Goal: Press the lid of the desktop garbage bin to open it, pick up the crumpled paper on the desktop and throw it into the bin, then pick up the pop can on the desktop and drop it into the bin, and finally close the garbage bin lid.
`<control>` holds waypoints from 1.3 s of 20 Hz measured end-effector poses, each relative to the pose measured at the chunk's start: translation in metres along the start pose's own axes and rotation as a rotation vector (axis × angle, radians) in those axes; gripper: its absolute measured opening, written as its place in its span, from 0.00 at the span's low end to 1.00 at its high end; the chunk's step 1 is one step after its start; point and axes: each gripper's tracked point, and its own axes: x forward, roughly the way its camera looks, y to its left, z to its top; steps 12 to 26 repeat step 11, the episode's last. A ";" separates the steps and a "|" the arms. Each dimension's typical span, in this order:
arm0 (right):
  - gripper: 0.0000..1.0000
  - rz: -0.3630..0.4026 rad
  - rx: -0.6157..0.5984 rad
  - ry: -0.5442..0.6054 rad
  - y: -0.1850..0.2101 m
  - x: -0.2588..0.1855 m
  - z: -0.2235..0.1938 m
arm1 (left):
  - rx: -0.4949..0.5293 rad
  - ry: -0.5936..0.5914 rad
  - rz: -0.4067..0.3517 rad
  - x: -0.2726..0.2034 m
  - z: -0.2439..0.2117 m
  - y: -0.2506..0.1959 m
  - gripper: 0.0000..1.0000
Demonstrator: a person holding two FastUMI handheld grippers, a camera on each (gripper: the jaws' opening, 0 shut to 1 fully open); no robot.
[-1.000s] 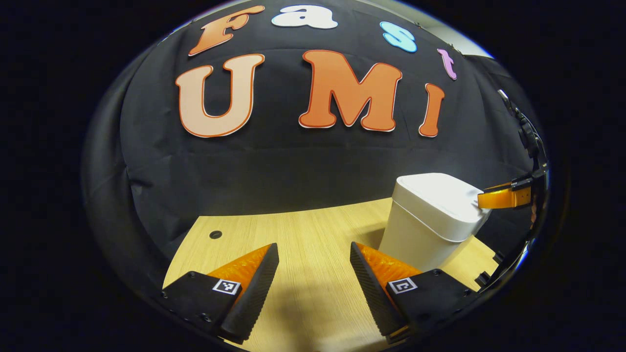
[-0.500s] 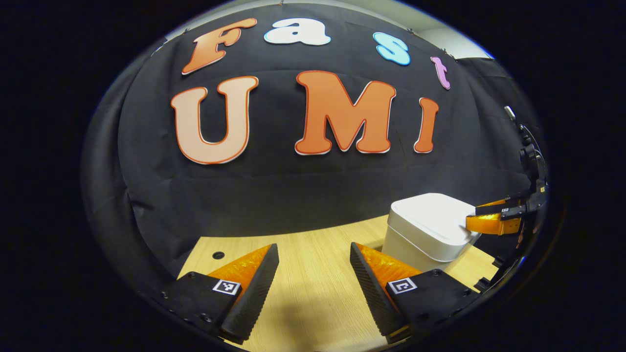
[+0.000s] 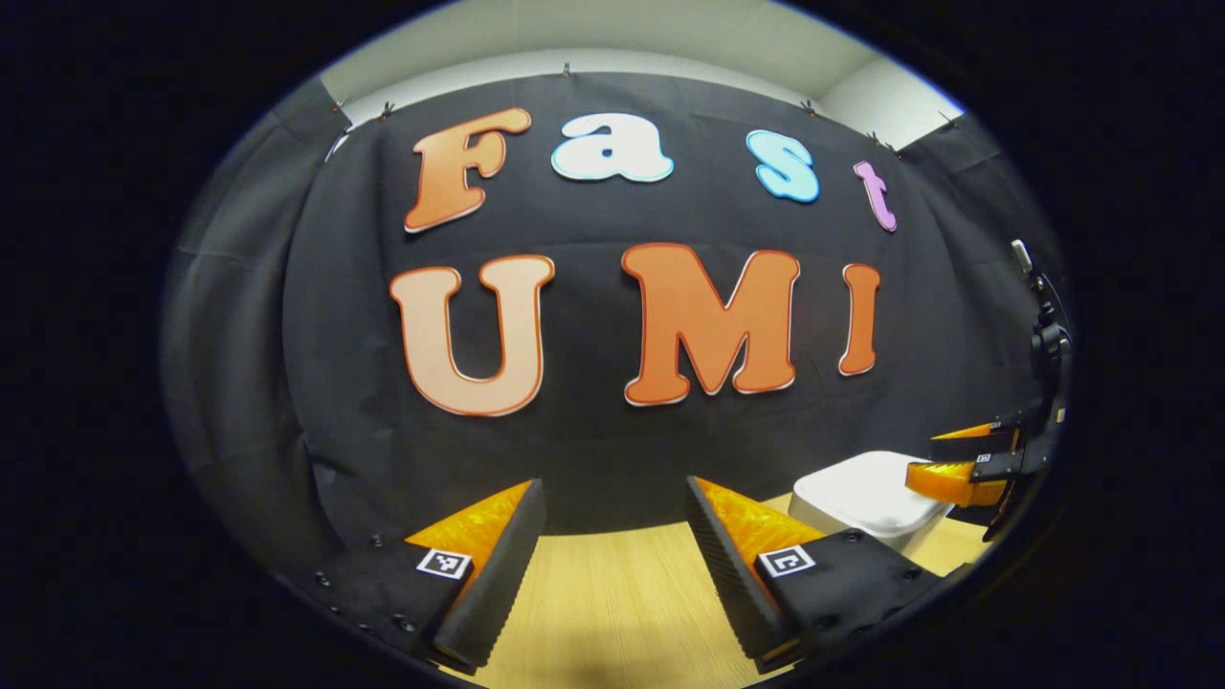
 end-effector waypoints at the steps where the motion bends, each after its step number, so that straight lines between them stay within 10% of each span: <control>1: 0.77 0.008 -0.006 -0.016 0.006 0.000 0.004 | 0.006 -0.018 0.010 -0.003 0.005 0.001 0.92; 26: 0.89 0.096 -0.020 -0.100 0.051 -0.001 0.023 | -0.015 -0.030 0.077 -0.025 0.004 0.013 0.96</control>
